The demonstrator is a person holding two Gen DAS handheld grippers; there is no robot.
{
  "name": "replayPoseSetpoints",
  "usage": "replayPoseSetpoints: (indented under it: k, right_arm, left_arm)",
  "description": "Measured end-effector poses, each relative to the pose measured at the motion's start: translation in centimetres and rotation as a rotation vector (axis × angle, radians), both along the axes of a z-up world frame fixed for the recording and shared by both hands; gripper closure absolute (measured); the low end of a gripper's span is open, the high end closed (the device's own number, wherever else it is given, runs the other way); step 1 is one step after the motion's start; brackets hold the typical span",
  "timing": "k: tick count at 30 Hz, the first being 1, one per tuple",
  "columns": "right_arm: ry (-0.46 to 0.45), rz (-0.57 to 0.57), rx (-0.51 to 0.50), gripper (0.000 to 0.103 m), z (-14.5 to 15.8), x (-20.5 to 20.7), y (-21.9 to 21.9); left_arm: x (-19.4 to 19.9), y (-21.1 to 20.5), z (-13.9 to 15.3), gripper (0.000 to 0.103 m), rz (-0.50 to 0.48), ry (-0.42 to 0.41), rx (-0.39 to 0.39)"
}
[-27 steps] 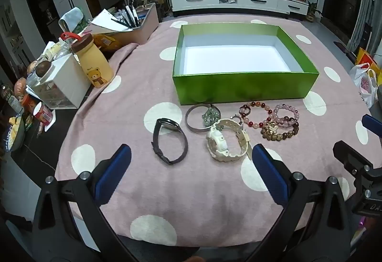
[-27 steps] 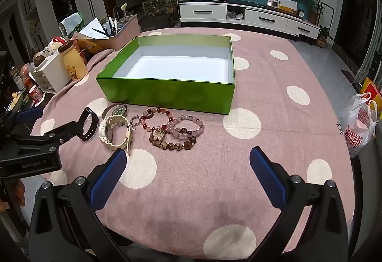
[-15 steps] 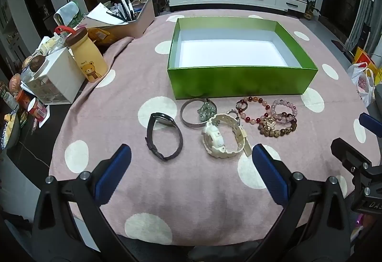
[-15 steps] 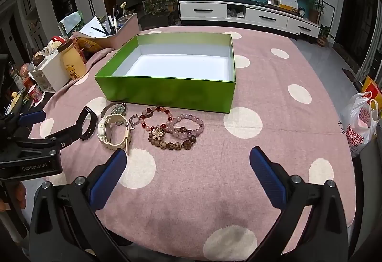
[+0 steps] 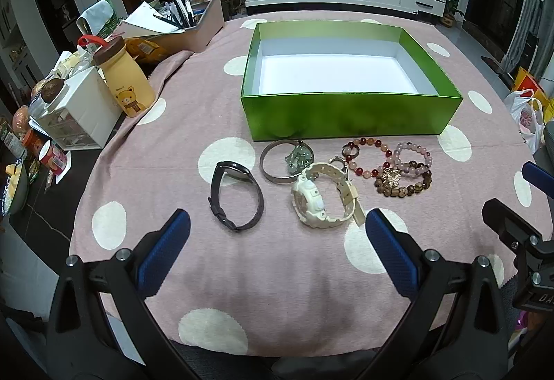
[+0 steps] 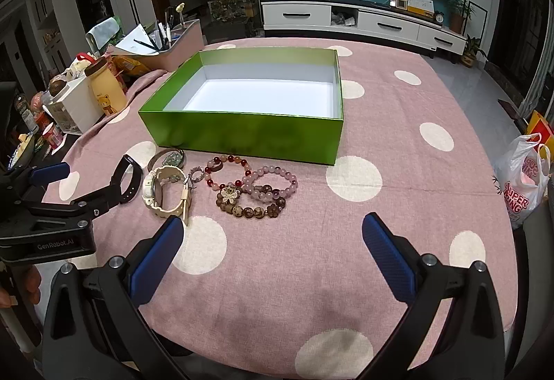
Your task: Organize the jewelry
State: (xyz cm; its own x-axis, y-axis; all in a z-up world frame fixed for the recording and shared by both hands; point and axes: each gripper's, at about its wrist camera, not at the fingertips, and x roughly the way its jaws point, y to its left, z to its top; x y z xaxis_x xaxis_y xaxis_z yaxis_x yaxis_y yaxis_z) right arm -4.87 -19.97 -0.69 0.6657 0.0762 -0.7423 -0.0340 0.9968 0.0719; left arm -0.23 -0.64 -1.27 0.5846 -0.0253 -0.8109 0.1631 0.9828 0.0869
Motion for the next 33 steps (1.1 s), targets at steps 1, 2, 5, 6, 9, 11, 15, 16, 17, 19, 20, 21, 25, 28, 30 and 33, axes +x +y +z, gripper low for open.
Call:
replayPoseSetpoints:
  k: [1, 2, 5, 6, 9, 11, 15, 16, 17, 19, 20, 21, 25, 28, 30, 33]
  right_arm:
    - [0.000, 0.000, 0.000, 0.001, 0.02, 0.03, 0.01]
    - [-0.001, 0.000, -0.001, 0.001, 0.04, 0.05, 0.04]
    - [0.000, 0.000, 0.002, 0.001, 0.23, -0.10, -0.03]
    - [0.000, 0.000, 0.001, 0.001, 0.22, -0.08, -0.02]
    - [0.000, 0.001, 0.001, 0.001, 0.19, 0.01, 0.03]
    - [0.000, 0.002, 0.001, 0.001, 0.16, 0.09, 0.07]
    - [-0.001, -0.001, 0.002, 0.001, 0.31, -0.20, -0.04]
    - [-0.001, -0.002, 0.003, 0.001, 0.29, -0.16, -0.04]
    - [-0.001, -0.002, 0.003, 0.001, 0.27, -0.12, -0.03]
    - [-0.001, -0.003, 0.003, 0.001, 0.22, 0.00, 0.00]
    - [-0.001, -0.001, 0.003, 0.001, 0.25, -0.05, 0.00]
    - [-0.001, -0.001, 0.003, 0.001, 0.25, -0.03, 0.00]
    - [-0.002, -0.001, 0.004, 0.001, 0.22, 0.00, -0.02]
    - [-0.001, 0.000, 0.004, 0.001, 0.22, 0.00, -0.03]
    - [-0.001, 0.000, 0.004, 0.001, 0.25, -0.02, -0.03]
    - [-0.002, 0.000, 0.004, 0.001, 0.24, 0.05, 0.06]
  left_arm:
    - [-0.11, -0.03, 0.04, 0.002, -0.001, -0.001, -0.001]
    - [-0.22, -0.05, 0.08, 0.002, -0.001, -0.003, -0.002]
    - [0.35, 0.10, 0.15, 0.002, -0.006, 0.001, -0.006]
    - [0.32, 0.07, 0.16, 0.002, -0.007, 0.000, -0.007]
    - [0.20, -0.01, 0.15, 0.002, -0.006, 0.001, -0.007]
    - [0.09, -0.06, 0.17, 0.002, -0.007, 0.002, -0.011]
    - [0.44, 0.06, 0.33, 0.002, -0.009, 0.003, -0.012]
    - [0.44, 0.05, 0.33, 0.002, -0.009, 0.004, -0.012]
    - [0.40, 0.01, 0.35, 0.002, -0.008, 0.004, -0.011]
    - [0.31, -0.10, 0.39, 0.002, -0.008, 0.004, -0.012]
    - [0.25, -0.17, 0.42, 0.002, -0.008, 0.004, -0.012]
    - [0.18, -0.25, 0.45, 0.002, -0.009, 0.003, -0.012]
    - [0.56, 0.09, 0.40, 0.002, -0.011, 0.005, -0.013]
    - [0.55, -0.01, 0.40, 0.002, -0.011, 0.006, -0.013]
    - [0.53, -0.08, 0.42, 0.002, -0.010, 0.007, -0.013]
    - [0.54, 0.04, 0.41, 0.002, -0.011, 0.005, -0.014]
